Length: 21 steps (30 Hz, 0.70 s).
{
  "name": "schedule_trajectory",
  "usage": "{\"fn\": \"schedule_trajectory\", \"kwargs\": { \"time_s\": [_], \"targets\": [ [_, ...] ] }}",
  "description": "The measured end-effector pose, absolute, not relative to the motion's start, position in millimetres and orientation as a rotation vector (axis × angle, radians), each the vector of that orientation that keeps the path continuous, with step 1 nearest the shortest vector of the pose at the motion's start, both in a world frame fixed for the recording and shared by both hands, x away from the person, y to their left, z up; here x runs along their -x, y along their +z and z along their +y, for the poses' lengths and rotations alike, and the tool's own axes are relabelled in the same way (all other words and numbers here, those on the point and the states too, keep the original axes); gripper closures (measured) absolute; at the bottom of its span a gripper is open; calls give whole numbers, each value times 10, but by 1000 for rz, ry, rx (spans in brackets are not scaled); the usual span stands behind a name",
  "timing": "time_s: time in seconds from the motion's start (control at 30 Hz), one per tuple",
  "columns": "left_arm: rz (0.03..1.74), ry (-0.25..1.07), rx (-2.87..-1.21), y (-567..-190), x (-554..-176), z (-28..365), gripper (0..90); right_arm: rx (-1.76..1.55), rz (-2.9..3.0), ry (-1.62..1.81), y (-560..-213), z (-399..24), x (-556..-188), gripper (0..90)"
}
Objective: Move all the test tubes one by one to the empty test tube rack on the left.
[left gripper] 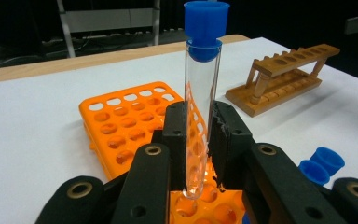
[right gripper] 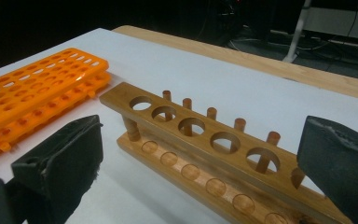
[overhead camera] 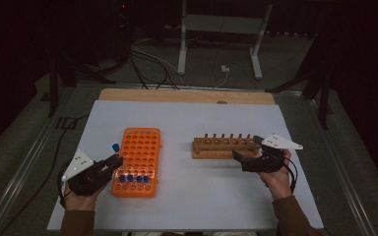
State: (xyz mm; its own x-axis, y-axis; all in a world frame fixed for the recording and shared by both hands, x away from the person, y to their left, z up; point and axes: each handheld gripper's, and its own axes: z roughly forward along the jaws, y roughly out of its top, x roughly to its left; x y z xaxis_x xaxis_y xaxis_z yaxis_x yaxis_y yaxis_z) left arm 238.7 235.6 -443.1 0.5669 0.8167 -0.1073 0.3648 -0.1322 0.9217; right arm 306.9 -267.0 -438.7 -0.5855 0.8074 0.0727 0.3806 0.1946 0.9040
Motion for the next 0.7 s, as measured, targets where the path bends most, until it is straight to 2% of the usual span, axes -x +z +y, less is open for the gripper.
{"fn": "schedule_trajectory", "kwargs": {
  "time_s": [0.7],
  "targets": [
    [989, 519, -1729, -4509, -2254, 2398, 780, -1156, 2016, 1352, -4490, -2824, -3018, 4]
  ]
}}
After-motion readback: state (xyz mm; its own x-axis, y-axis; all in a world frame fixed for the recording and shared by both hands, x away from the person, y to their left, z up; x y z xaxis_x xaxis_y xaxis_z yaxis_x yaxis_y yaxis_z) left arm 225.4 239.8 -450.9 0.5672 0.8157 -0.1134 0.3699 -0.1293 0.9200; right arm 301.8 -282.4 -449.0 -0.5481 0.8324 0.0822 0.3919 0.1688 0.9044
